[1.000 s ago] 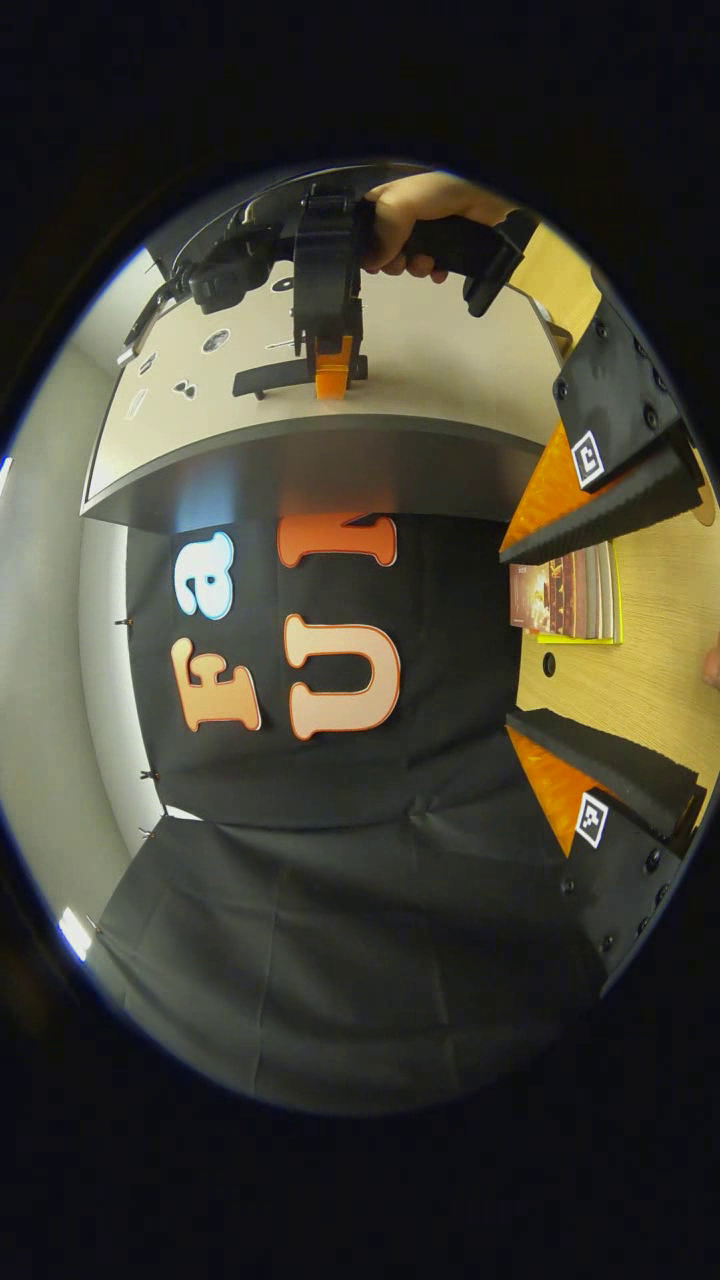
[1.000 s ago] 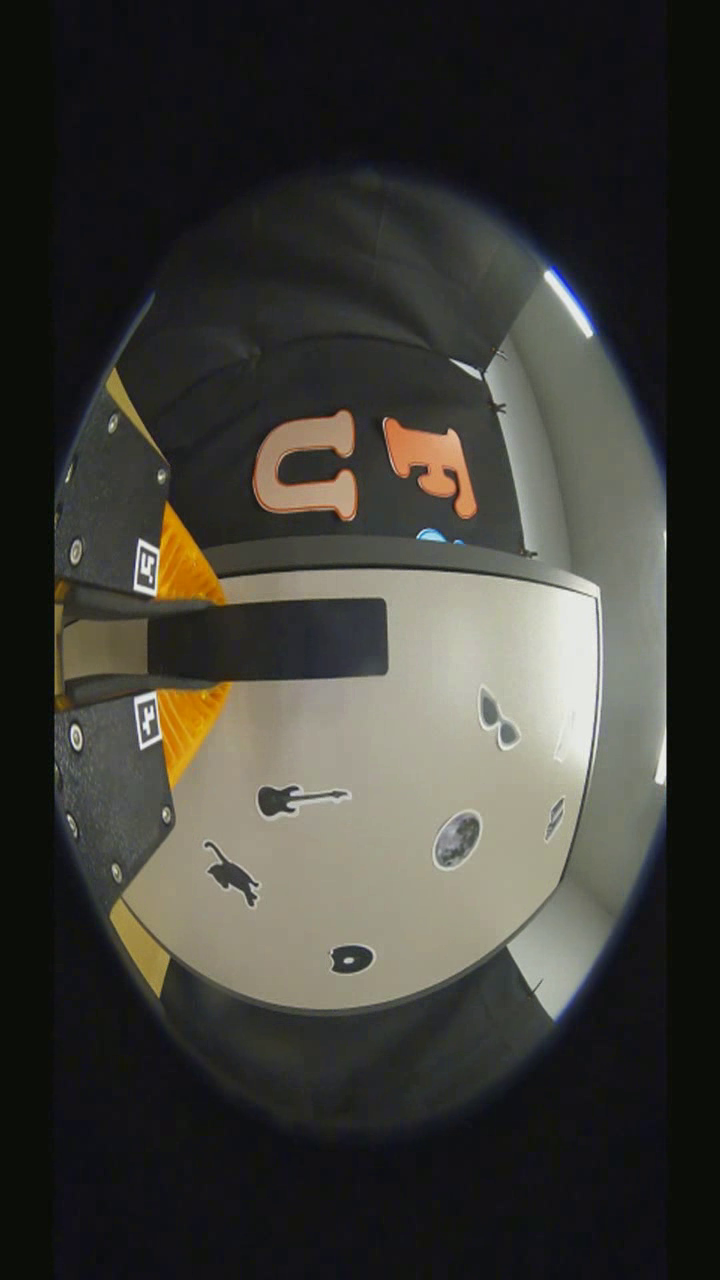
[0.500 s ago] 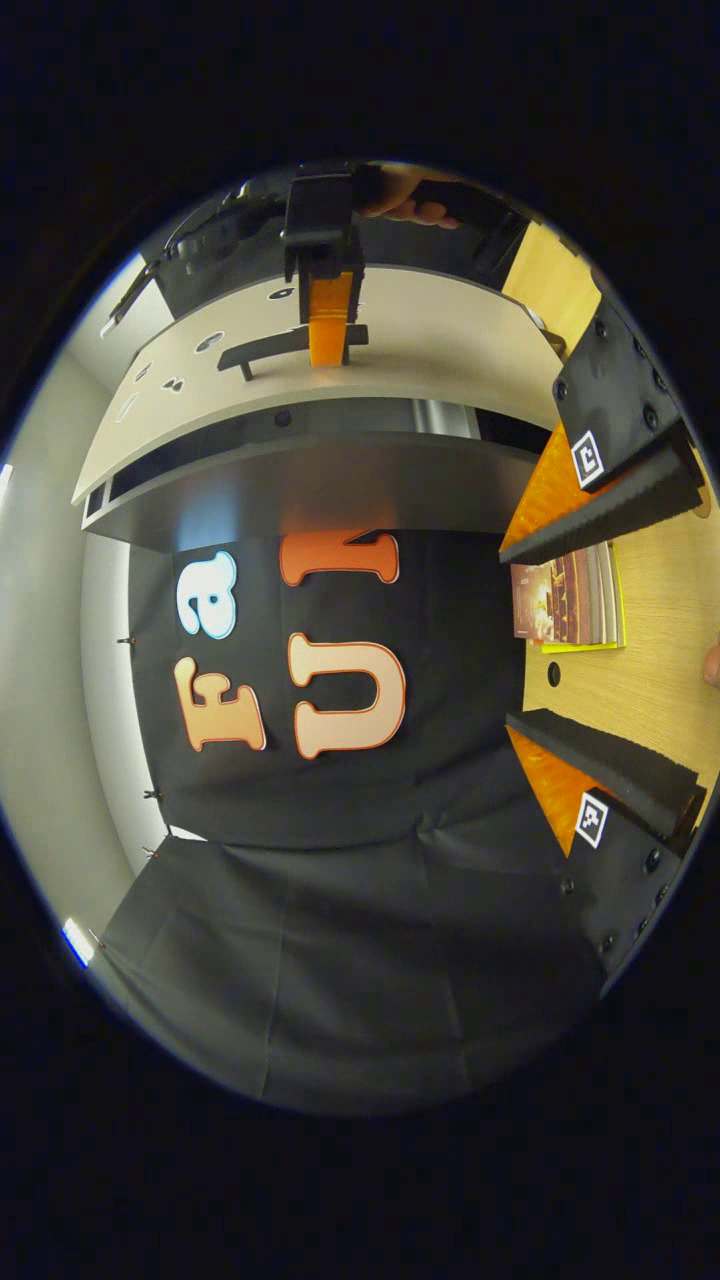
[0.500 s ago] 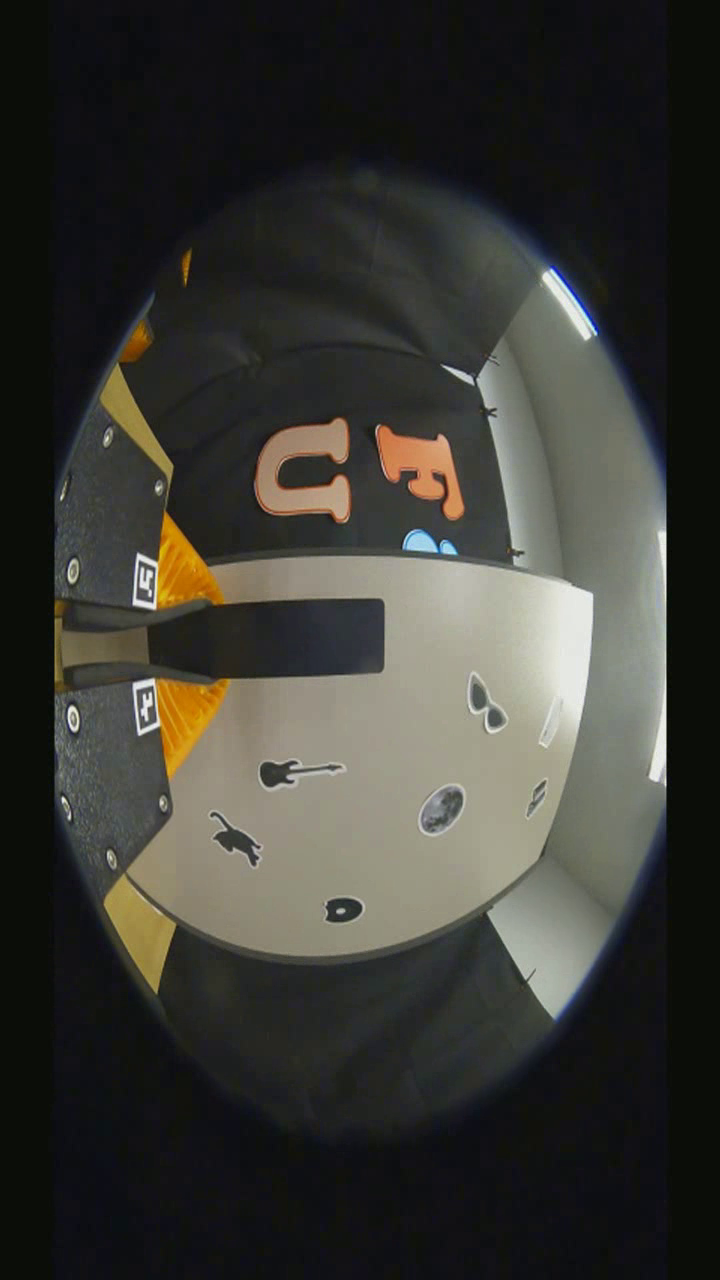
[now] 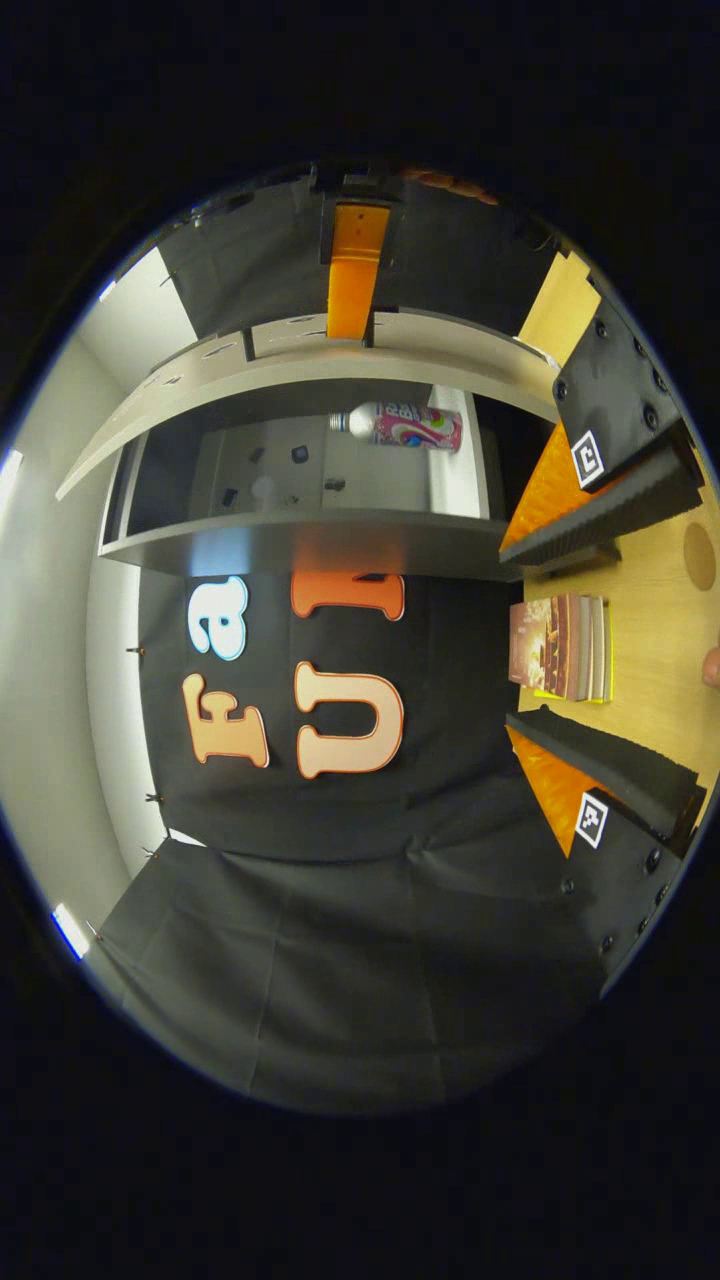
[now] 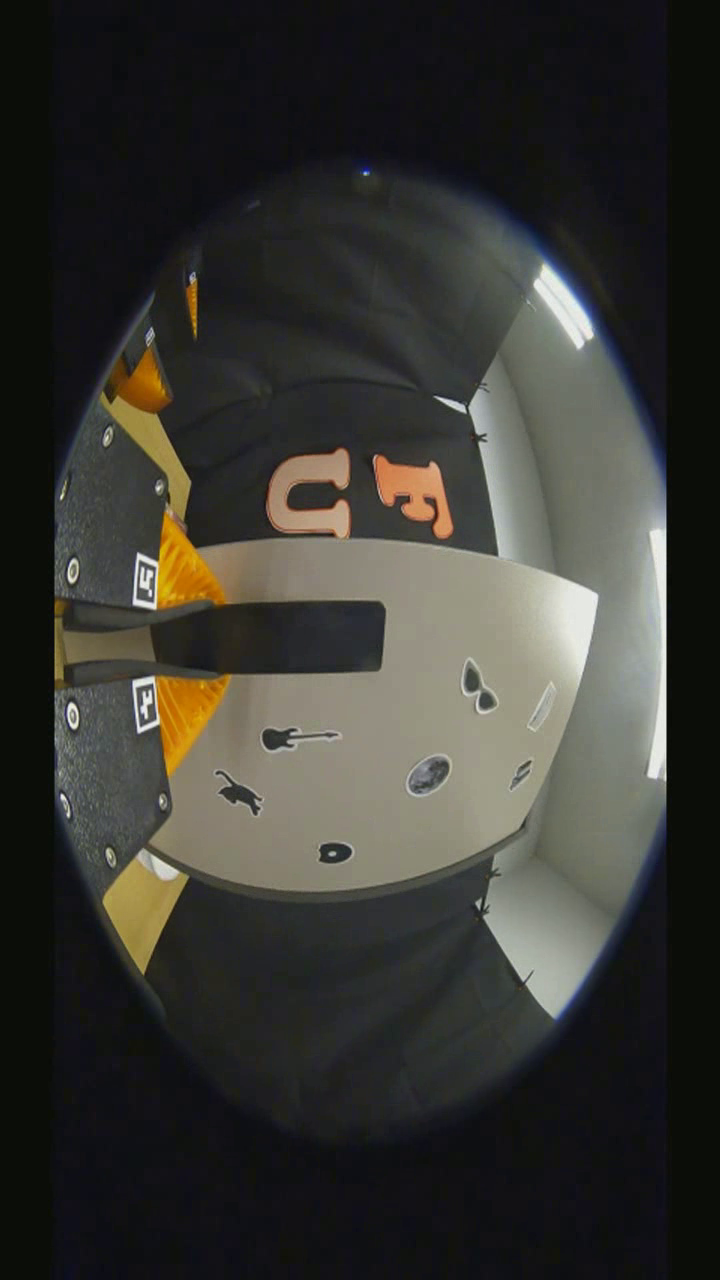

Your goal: Open the cabinet door with the right hand, grasp the bottle in the cabinet with the left hand and place it on the coaster, then close the cabinet door with the right hand.

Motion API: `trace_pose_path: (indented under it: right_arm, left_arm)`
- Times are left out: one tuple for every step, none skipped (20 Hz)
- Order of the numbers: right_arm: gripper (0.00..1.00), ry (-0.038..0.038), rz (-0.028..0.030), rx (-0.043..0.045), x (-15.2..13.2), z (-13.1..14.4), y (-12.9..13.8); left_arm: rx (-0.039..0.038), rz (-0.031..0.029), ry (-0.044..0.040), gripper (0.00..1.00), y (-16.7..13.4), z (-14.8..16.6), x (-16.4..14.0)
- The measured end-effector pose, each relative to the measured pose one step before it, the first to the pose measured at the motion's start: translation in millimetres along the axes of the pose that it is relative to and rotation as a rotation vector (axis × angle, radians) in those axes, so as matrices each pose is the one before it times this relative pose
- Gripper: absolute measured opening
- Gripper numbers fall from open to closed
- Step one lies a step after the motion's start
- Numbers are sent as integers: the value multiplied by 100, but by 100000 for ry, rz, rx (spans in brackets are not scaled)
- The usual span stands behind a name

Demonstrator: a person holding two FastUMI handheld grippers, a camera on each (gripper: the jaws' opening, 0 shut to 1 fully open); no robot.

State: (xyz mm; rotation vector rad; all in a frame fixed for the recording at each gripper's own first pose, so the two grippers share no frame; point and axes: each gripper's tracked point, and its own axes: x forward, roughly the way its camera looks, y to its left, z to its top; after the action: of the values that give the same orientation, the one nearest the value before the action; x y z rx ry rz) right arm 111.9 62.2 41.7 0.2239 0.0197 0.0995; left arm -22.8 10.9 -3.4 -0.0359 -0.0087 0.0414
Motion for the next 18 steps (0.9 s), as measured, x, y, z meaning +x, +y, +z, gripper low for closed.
trace_pose_path:
  right_arm:
    - [12,-72,-35,110,-511,45,-253]
    - [10,-166,-330,-112,-529,33,-436]
    - [12,65,-554,-4,-526,65,-496]
    - [12,-274,-834,461,-462,131,-545]
    - [10,345,-826,780,-549,41,-537]
    - [9,316,-902,766,-391,46,-497]
    - [7,476,-1165,455,-461,7,-500]
    - [7,-151,-1051,-133,-387,41,-614]
    - [7,-77,-1147,-17,-304,-26,-661]
    - [7,-686,-908,356,-431,254,-653]
    - [10,-155,-729,-323,-278,57,-502]
    - [12,-508,-497,-589,-151,119,-360]
    - [12,-81,-704,-479,56,-25,-420]
    - [11,-588,-450,-572,38,67,-223]
    - [11,-56,-303,-548,80,10,-297]
    - [7,-210,-339,-68,-99,38,-244]
    - [9,-191,-123,-243,-22,7,-182]
    - [7,-261,-355,-483,25,22,-278]
  left_arm:
    - [-432,-796,-117,95,-925,40,-721]
    - [-71,108,157,95,-704,-5,-763]
    - [-234,112,-184,94,-620,45,-703]
    - [-281,-8,19,95,-666,-90,-629]
    - [-286,-111,358,94,-642,-153,-521]
    - [-599,-616,413,94,-863,-94,-518]
    - [-595,-644,411,94,-785,-148,-184]
    - [-769,-561,404,94,-714,-145,-251]
    - [-825,-645,19,95,-792,26,-187]
    - [-675,-585,18,94,-820,10,-208]
    - [-308,-640,-131,94,-649,55,-190]
    - [-48,-553,-118,94,-670,15,-316]
    - [61,-606,-243,94,-547,77,-53]
    - [174,-489,-232,95,-476,70,-224]
    - [239,-336,-203,94,-380,16,-43]
    - [188,-228,-168,94,-374,45,-130]
    - [160,-311,-216,94,-352,-56,-69]
    - [256,-115,-128,94,-155,132,-165]
